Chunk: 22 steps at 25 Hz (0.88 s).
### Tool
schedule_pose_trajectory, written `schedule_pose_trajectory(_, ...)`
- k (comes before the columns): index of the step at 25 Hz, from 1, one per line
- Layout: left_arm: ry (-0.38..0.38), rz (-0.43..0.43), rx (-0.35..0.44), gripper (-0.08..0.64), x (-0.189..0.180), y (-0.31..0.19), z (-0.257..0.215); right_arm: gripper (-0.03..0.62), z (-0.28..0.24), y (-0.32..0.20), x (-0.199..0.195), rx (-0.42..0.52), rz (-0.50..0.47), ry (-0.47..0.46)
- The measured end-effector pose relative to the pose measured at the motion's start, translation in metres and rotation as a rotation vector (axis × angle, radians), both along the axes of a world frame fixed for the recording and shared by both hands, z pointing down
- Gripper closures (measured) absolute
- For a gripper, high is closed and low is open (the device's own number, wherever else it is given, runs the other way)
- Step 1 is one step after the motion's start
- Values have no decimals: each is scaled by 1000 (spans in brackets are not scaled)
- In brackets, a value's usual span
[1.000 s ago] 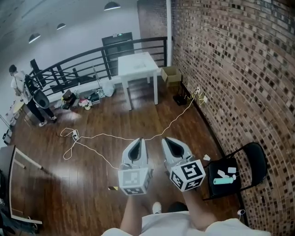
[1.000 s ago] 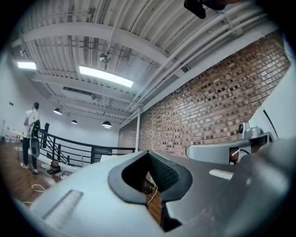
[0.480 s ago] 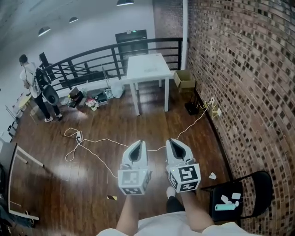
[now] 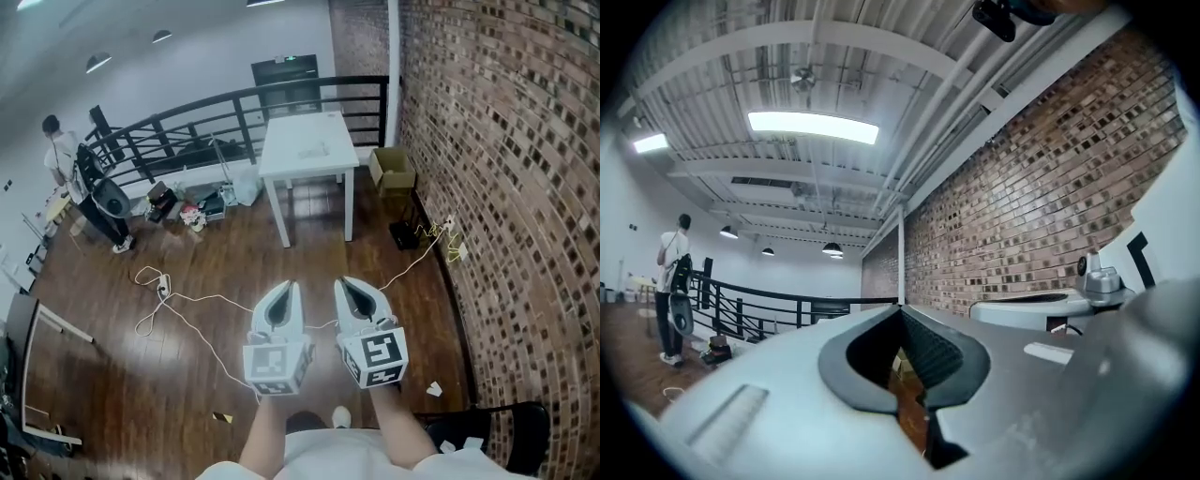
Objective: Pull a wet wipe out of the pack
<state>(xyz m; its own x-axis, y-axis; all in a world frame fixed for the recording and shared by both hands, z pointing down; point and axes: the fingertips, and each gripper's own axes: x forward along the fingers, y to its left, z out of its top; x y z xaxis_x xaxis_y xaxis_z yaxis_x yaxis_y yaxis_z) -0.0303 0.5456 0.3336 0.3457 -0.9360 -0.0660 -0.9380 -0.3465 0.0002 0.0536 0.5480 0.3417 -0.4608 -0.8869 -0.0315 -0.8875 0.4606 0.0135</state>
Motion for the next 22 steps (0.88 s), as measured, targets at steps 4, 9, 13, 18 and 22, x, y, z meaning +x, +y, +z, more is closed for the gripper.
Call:
schedule_pose_trajectory(4, 13, 4, -20, 545, 12, -47, 11, 603, 17, -42, 12, -26, -6, -10)
schedule_pose_trajectory(9, 27, 21, -37, 545, 17, -122, 31, 603, 34, -112, 18, -46, 12, -2)
schedule_pose_trajectory(13, 42, 31, -36, 545, 7, -211, 35, 603, 40, -198, 14, -63, 45, 17)
schedule_pose_trajectory(18, 56, 30, -24, 545, -31, -327, 19, 603, 18, -319, -6, -44, 93, 17)
schedule_pose_trajectory(22, 67, 37, -21, 545, -53, -390, 17, 603, 13, -383, -25, -46, 114, 16)
